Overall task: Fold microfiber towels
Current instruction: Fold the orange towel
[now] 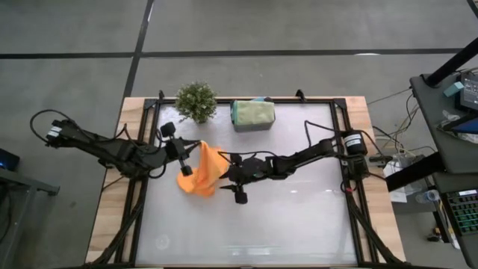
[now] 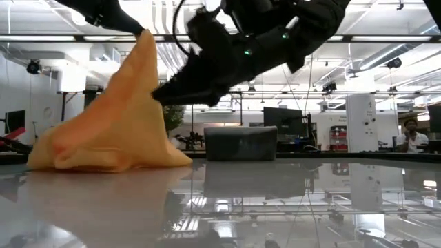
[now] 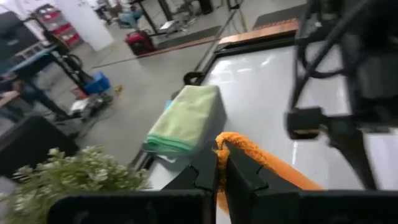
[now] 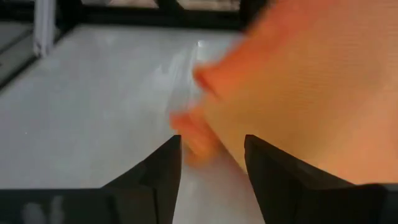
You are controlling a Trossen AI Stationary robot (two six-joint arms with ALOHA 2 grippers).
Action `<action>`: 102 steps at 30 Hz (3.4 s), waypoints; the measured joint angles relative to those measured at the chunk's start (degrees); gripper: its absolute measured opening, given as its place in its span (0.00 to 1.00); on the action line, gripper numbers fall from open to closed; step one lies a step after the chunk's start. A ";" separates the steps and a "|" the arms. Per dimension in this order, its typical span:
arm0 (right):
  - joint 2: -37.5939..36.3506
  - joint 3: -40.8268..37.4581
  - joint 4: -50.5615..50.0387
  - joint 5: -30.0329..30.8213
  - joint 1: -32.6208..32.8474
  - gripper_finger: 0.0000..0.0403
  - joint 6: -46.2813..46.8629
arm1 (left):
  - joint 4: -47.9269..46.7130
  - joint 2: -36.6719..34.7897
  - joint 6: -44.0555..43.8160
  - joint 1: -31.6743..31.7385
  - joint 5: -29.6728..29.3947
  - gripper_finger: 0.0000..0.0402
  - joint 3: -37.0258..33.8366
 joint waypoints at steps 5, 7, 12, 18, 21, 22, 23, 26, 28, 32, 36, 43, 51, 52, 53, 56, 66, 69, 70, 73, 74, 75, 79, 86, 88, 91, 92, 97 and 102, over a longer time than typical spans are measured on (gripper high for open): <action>5.74 4.52 0.47 0.00 0.81 0.39 -0.63 | -0.03 0.14 0.27 0.20 -3.53 0.00 0.00; 8.11 6.95 -0.27 -0.04 0.85 0.39 -0.61 | -0.09 -0.08 0.28 0.18 -3.65 0.00 0.00; 12.64 13.07 -8.84 3.18 0.59 0.39 -1.40 | -0.54 -0.49 0.42 0.18 -3.49 0.00 0.00; 14.83 18.04 -15.93 11.02 0.59 0.38 -6.09 | -0.54 -0.53 0.42 0.17 -1.88 0.00 0.00; 14.86 18.17 -16.45 12.09 0.59 0.38 -7.96 | -0.54 -0.51 0.40 0.16 -1.65 0.00 -0.02; 14.86 18.17 -16.42 12.27 0.56 0.38 -8.77 | -0.56 -0.51 0.42 0.16 -1.65 0.00 -0.02; 14.86 18.17 -16.42 12.44 0.48 0.38 -9.54 | -0.52 -0.51 0.40 0.16 -1.65 0.00 -0.02; 14.86 18.17 -15.48 12.52 0.41 0.38 -12.33 | -0.50 -0.51 0.42 0.17 -1.63 0.00 -0.02; 15.45 18.17 -13.97 12.52 0.35 0.38 -13.52 | -0.49 -0.53 0.42 0.16 -1.63 0.00 -0.02; 16.96 18.08 -11.04 12.19 0.35 0.32 -15.23 | -0.45 -0.51 0.42 0.16 -1.61 0.00 -0.02; 18.59 18.97 -11.02 11.98 0.35 0.20 -15.69 | -0.45 -0.50 0.42 0.16 -1.47 0.00 -0.02; 17.10 18.93 -14.87 12.07 0.70 0.03 -15.62 | -0.38 -0.51 0.08 0.14 -1.31 0.00 0.02; 3.25 18.35 -37.40 13.62 1.31 0.02 -15.72 | -0.47 -1.99 -0.03 0.14 7.12 0.00 3.43; 0.94 18.11 -41.25 13.65 1.28 0.02 -15.58 | -0.58 -2.46 0.03 0.14 8.17 0.00 3.86; -1.59 17.88 -44.89 13.66 1.26 0.02 -15.24 | -1.16 -2.89 0.05 0.12 8.84 0.00 4.34; -8.77 17.51 -56.14 13.64 1.35 0.02 -13.96 | -3.59 -4.65 0.02 0.12 11.20 0.00 5.65; -27.29 17.36 -77.75 14.90 1.50 0.02 -5.65 | -5.06 -11.30 3.23 0.14 11.69 0.00 6.24; -30.81 17.36 -80.72 18.73 1.50 0.02 -5.09 | -7.09 -12.99 3.47 0.18 11.48 0.00 6.12; -31.81 17.36 -82.02 19.75 1.50 0.02 -4.80 | -7.76 -13.44 3.52 0.18 11.06 0.00 6.07; -34.47 17.36 -86.40 23.11 1.25 0.02 -2.55 | -9.98 -14.25 3.47 0.18 10.53 0.00 5.99; -35.14 17.36 -87.87 25.15 1.22 0.02 -1.59 | -10.94 -14.35 3.86 0.18 10.58 0.00 5.99; -35.68 17.36 -89.07 27.78 1.22 0.02 -0.28 | -11.68 -14.50 4.73 0.18 10.81 0.00 5.99; -36.46 17.36 -90.61 38.43 0.66 0.02 6.40 | -7.35 -15.43 6.03 0.21 10.92 0.00 5.62; -35.63 16.61 -88.51 30.46 -0.59 0.11 10.41 | 6.12 -12.63 7.04 0.21 10.72 0.00 5.60; -34.97 15.63 -88.59 30.37 -0.82 0.15 11.16 | 6.63 -11.30 4.75 0.21 10.52 0.00 5.60; -34.52 12.84 -87.94 30.65 -0.86 0.20 12.75 | 6.43 -8.22 -0.65 0.21 9.22 0.00 4.78; -34.52 11.58 -86.98 31.00 -0.81 0.21 13.34 | 6.20 -7.20 -2.39 0.21 8.16 0.00 4.35; -34.60 3.89 -78.10 31.38 -0.81 0.22 14.14 | 5.83 -0.41 -7.15 0.23 0.74 0.00 3.25; -33.10 -7.67 -47.22 19.48 0.14 0.21 7.28 | 6.35 4.84 -7.08 0.31 -3.79 0.00 3.32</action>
